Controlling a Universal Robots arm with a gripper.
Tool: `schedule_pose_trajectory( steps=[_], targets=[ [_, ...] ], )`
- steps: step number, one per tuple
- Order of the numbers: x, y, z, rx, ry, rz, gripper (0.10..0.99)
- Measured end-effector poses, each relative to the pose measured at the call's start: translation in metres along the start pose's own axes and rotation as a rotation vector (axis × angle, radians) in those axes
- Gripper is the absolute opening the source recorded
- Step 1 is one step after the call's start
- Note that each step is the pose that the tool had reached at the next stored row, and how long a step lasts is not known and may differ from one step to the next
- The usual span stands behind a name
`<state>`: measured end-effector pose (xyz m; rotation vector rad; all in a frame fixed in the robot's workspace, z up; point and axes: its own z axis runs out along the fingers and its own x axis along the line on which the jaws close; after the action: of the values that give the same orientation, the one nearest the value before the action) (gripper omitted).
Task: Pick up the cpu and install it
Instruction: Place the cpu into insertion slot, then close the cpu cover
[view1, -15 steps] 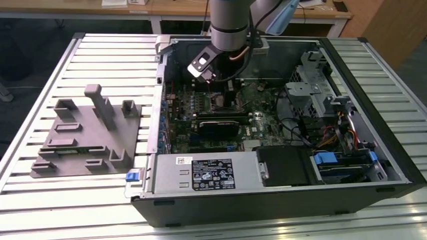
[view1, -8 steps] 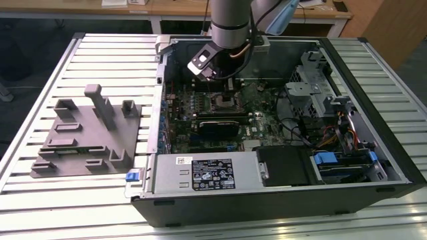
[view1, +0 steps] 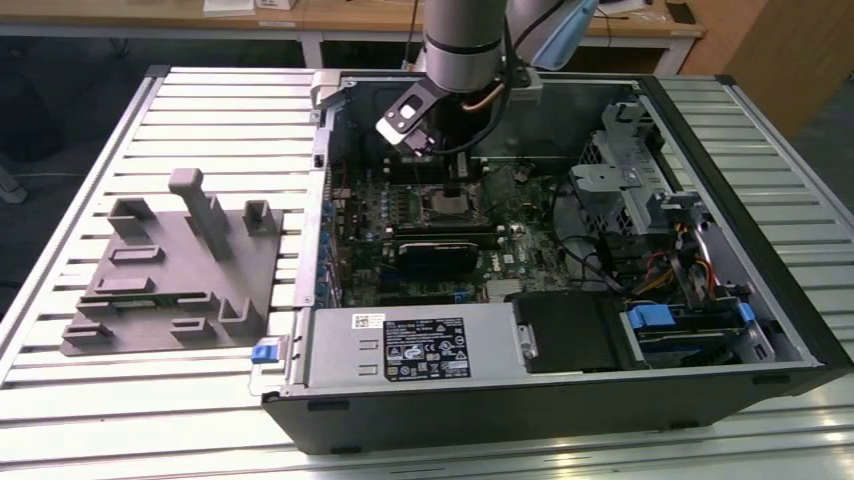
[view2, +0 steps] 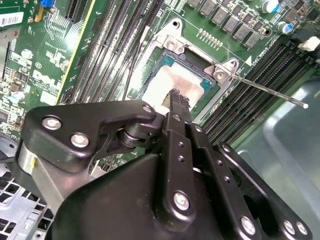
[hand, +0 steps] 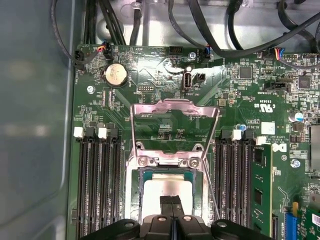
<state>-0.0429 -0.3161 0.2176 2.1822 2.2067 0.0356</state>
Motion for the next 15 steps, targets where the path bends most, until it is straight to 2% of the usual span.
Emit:
schedule_pose_trajectory(
  steps=[15],
  targets=[
    [-0.0001, 0.0005, -0.0071, 0.007, 0.0002, 0.0, 0.106]
  ],
)
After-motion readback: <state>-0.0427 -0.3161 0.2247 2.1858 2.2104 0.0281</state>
